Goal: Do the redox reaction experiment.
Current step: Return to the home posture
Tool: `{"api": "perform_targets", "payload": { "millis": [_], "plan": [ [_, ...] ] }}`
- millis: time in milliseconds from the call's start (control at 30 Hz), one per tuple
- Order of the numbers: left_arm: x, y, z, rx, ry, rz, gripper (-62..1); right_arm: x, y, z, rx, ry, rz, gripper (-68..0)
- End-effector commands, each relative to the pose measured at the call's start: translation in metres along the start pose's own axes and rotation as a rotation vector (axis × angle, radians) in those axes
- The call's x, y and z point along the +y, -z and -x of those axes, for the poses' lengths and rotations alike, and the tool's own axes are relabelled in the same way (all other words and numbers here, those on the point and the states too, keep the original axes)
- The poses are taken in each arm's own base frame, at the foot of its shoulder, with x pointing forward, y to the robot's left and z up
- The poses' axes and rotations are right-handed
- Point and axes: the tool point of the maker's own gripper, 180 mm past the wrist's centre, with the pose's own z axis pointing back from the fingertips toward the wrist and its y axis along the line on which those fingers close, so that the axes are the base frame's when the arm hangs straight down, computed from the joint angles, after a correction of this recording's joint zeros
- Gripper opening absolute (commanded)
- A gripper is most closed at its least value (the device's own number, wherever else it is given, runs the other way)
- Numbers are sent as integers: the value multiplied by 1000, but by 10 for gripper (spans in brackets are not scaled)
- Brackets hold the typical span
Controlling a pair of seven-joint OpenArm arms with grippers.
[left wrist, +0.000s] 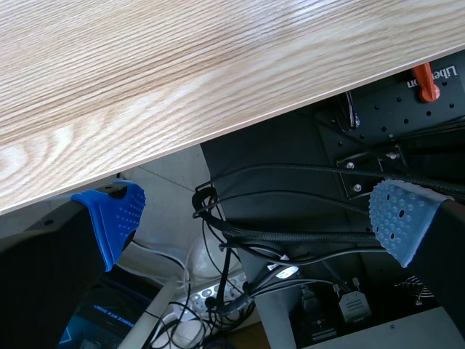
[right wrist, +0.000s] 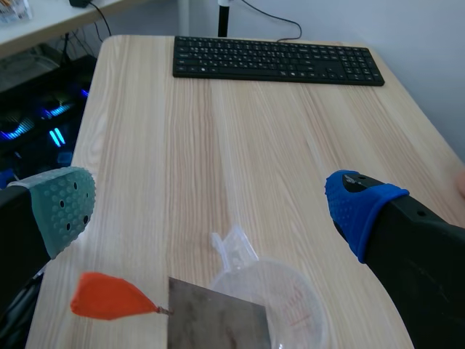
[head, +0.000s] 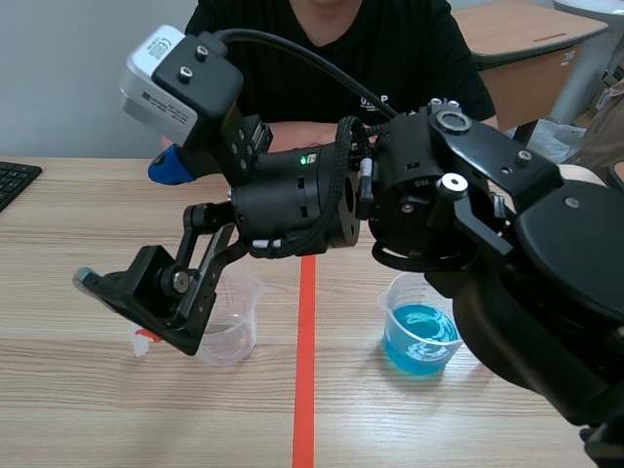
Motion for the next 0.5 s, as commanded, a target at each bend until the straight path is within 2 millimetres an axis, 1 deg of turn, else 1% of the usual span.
{"api": "perform_targets", "payload": {
  "millis": [0, 133, 200, 300, 467],
  "plan": [
    [-3, -1, -4, -16, -4, 5, 14, 2, -2, -6, -24, -2, -6, 4],
    [-3, -1, -4, -16, -4, 5, 14, 8, -11, 5, 0, 10, -8, 4],
    [-3, -1, -4, -16, -4, 5, 14, 5, -19, 10, 8, 15, 26, 4],
    [-3, -1, -4, -16, -4, 5, 14, -6, -38, 8, -12, 12, 110, 4],
    [-3, -1, -4, -16, -4, 5, 14, -27, -78, -3, -41, -36, 259, 4]
  ]
}}
